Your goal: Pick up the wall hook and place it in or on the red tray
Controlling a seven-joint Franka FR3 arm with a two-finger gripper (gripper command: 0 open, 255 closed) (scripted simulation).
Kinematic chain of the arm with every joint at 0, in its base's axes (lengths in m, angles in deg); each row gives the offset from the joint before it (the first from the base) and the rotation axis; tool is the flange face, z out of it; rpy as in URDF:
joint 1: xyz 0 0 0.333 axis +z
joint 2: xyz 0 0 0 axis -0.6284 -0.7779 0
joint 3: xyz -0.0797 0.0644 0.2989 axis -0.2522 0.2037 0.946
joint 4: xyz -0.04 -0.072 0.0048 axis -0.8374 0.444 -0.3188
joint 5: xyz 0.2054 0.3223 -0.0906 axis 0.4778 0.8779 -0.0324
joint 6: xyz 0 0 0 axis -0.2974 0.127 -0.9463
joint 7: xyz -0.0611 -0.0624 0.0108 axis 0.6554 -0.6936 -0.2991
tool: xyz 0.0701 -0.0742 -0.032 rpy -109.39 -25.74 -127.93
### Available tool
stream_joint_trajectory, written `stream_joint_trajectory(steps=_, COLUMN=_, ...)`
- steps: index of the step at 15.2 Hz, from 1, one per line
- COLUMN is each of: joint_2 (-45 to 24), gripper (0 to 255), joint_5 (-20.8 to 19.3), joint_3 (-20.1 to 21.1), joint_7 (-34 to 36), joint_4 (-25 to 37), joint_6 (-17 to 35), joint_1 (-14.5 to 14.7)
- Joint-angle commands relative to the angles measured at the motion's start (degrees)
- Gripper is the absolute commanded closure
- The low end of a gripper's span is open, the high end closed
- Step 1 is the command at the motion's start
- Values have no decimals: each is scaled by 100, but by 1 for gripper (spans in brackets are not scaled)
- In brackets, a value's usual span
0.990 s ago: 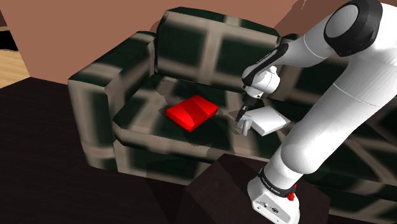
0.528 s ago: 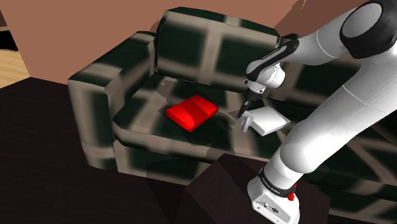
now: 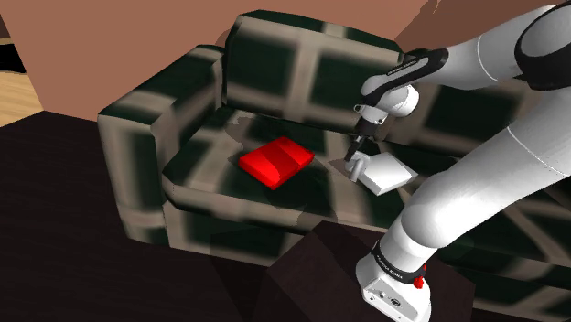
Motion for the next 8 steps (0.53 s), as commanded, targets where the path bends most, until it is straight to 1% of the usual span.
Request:
stream_joint_trajectory(steps=1, joint_2=133, gripper=255, joint_5=-87, joint_3=54, joint_7=91, joint_4=70, joint_6=-181, joint_1=-46)
stream_joint_trajectory(steps=8, joint_2=516, gripper=255, joint_5=-273, joint_3=241, joint_7=349, joint_4=343, joint_6=-779, joint_1=-154)
